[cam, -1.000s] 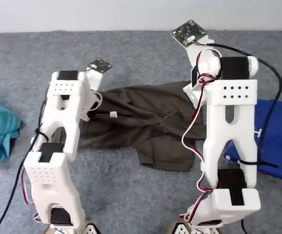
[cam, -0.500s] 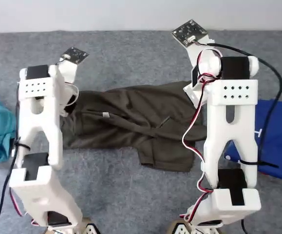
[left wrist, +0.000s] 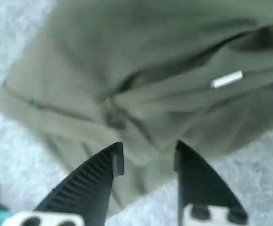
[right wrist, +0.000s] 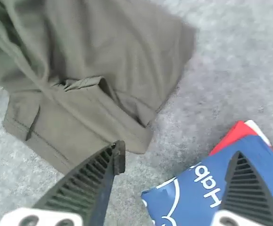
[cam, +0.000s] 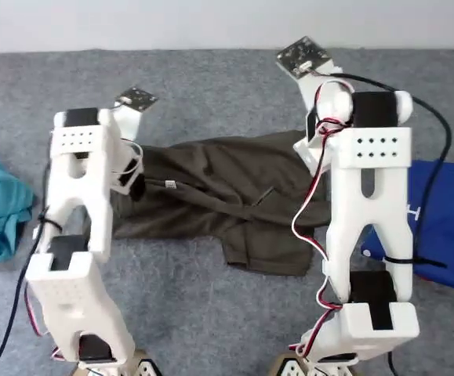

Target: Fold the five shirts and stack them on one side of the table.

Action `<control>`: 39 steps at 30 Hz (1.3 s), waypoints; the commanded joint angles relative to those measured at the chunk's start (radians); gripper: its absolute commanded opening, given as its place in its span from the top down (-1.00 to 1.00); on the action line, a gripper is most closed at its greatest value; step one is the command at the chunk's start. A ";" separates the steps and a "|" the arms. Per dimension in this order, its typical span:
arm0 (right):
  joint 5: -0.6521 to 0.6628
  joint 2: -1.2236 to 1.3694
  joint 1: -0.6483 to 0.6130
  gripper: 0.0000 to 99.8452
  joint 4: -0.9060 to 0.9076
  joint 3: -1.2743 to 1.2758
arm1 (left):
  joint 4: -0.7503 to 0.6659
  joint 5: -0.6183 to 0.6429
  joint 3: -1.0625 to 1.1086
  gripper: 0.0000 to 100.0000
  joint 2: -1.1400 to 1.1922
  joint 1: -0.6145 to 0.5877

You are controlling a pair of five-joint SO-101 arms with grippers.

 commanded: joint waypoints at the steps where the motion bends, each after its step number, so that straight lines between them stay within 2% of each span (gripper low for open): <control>1: -0.012 -0.051 -0.002 0.32 0.041 0.031 | -0.035 0.011 -0.044 0.60 0.048 0.029; 5: -0.012 -0.053 -0.002 0.32 0.039 0.040 | -0.041 0.011 -0.070 0.65 0.110 0.020; 9: -0.012 -0.053 -0.002 0.32 0.039 0.038 | -0.040 0.011 -0.105 0.98 0.100 0.011; 18: -0.014 -0.053 -0.002 0.32 0.039 0.038 | 0.075 0.008 -0.120 0.98 -0.040 0.005; 22: -0.014 -0.053 -0.002 0.32 0.039 0.041 | 0.054 -0.018 -0.117 0.97 -0.058 -0.005; 29: -0.048 -0.051 -0.002 0.32 0.039 0.043 | -0.034 0.063 -0.125 0.61 0.080 -0.006; 35: -0.048 -0.051 -0.002 0.32 0.039 0.043 | -0.120 0.086 -0.125 0.62 0.166 -0.006; 39: -0.048 -0.051 -0.002 0.32 0.039 0.043 | -0.121 0.107 -0.127 0.82 0.167 -0.006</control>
